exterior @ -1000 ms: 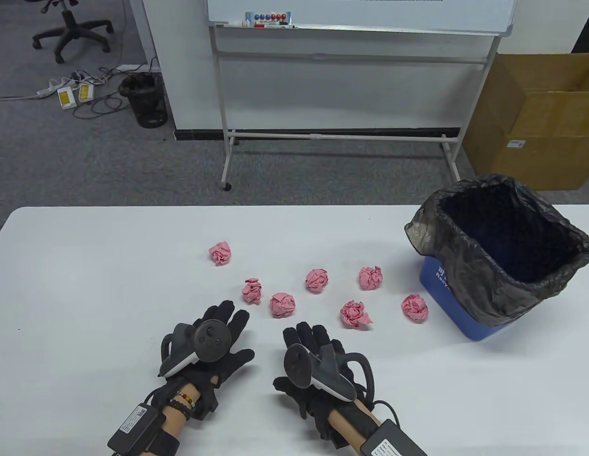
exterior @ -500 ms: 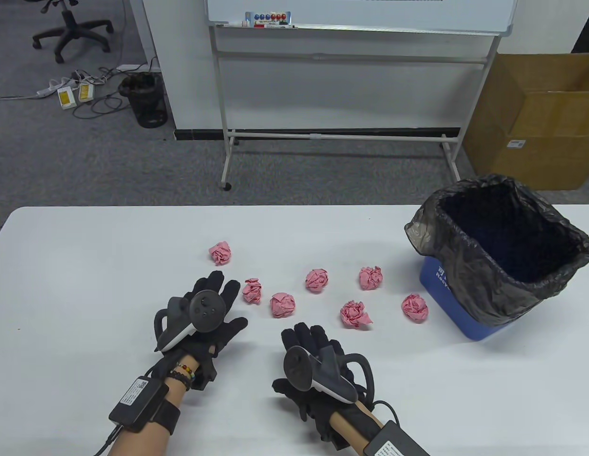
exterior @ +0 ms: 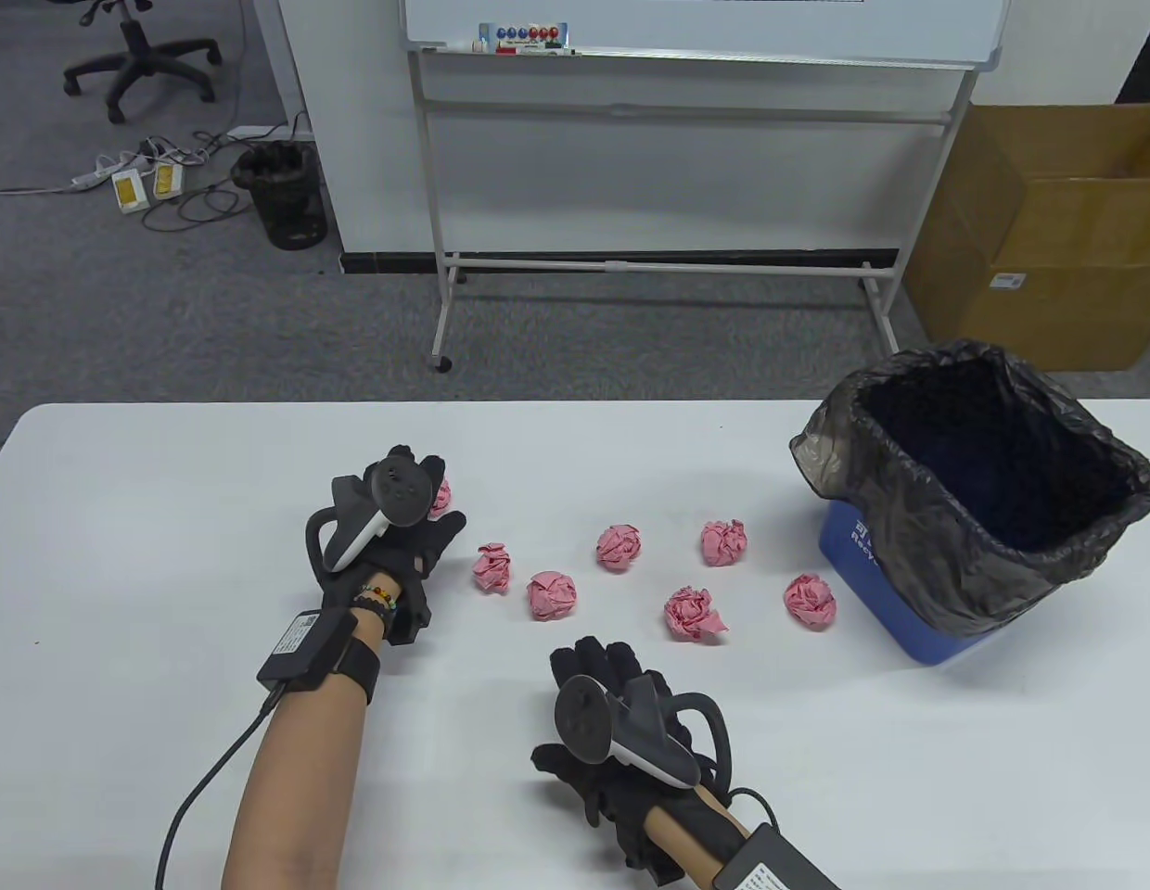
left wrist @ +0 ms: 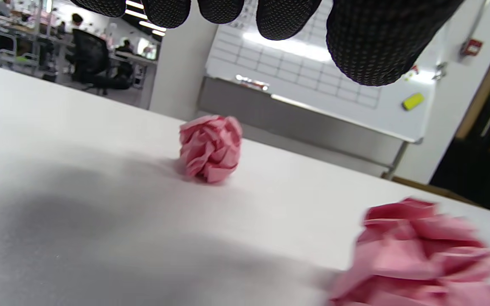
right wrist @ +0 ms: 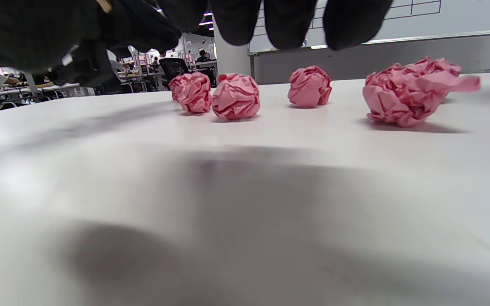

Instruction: Toss crumpled papers into recycling bin

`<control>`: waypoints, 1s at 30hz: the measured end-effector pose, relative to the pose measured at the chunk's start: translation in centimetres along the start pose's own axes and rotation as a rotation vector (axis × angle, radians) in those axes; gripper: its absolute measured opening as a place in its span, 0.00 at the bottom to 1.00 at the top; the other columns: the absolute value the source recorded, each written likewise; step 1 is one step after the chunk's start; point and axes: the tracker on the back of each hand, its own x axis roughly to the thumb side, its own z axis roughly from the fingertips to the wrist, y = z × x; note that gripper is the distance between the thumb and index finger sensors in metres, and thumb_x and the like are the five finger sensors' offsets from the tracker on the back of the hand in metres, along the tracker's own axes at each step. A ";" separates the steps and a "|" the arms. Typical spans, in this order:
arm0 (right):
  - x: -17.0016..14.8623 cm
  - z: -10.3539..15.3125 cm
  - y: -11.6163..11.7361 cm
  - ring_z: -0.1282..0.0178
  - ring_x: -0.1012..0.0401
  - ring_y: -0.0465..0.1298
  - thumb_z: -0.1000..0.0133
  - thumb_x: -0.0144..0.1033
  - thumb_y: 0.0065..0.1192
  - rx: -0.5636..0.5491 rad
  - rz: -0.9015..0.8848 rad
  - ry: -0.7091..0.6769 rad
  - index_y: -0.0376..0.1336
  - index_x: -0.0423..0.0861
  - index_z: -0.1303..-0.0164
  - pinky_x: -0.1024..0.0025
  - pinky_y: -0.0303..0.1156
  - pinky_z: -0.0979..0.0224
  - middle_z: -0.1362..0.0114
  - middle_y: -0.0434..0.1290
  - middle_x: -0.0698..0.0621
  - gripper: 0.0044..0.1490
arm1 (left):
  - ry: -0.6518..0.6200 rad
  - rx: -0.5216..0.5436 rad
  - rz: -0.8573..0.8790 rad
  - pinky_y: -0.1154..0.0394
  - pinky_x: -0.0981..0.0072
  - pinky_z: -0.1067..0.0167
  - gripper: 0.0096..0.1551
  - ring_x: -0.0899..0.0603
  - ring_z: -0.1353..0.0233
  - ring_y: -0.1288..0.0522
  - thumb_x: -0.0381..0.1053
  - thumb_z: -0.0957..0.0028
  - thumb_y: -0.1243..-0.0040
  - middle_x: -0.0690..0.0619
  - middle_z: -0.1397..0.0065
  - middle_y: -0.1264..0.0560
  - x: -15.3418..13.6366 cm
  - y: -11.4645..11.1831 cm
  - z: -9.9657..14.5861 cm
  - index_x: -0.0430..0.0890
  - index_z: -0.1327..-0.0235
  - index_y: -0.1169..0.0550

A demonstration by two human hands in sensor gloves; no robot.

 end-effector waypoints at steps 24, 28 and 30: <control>-0.6 -0.2 0.2 0.10 0.47 0.53 0.60 0.70 0.58 0.040 0.011 0.046 0.42 0.55 0.18 0.43 0.57 0.18 0.11 0.49 0.50 0.62 | 0.134 -0.064 -0.066 0.34 0.37 0.25 0.43 0.35 0.15 0.39 0.62 0.50 0.39 0.47 0.11 0.45 -0.6 -3.5 -5.4 0.58 0.21 0.39; -0.6 -0.2 0.1 0.10 0.47 0.54 0.60 0.70 0.58 0.036 0.016 0.050 0.42 0.55 0.18 0.43 0.57 0.18 0.11 0.50 0.50 0.62 | 0.137 -0.055 -0.052 0.29 0.42 0.27 0.37 0.38 0.18 0.31 0.59 0.49 0.37 0.48 0.14 0.37 -0.1 -3.4 -6.2 0.59 0.24 0.34; -0.7 -0.2 0.1 0.10 0.47 0.54 0.60 0.70 0.58 0.033 0.016 0.050 0.42 0.55 0.18 0.43 0.57 0.18 0.11 0.50 0.51 0.62 | 0.139 -0.022 -0.080 0.24 0.47 0.31 0.34 0.41 0.23 0.25 0.55 0.49 0.36 0.49 0.18 0.31 0.0 -3.3 -6.5 0.58 0.27 0.31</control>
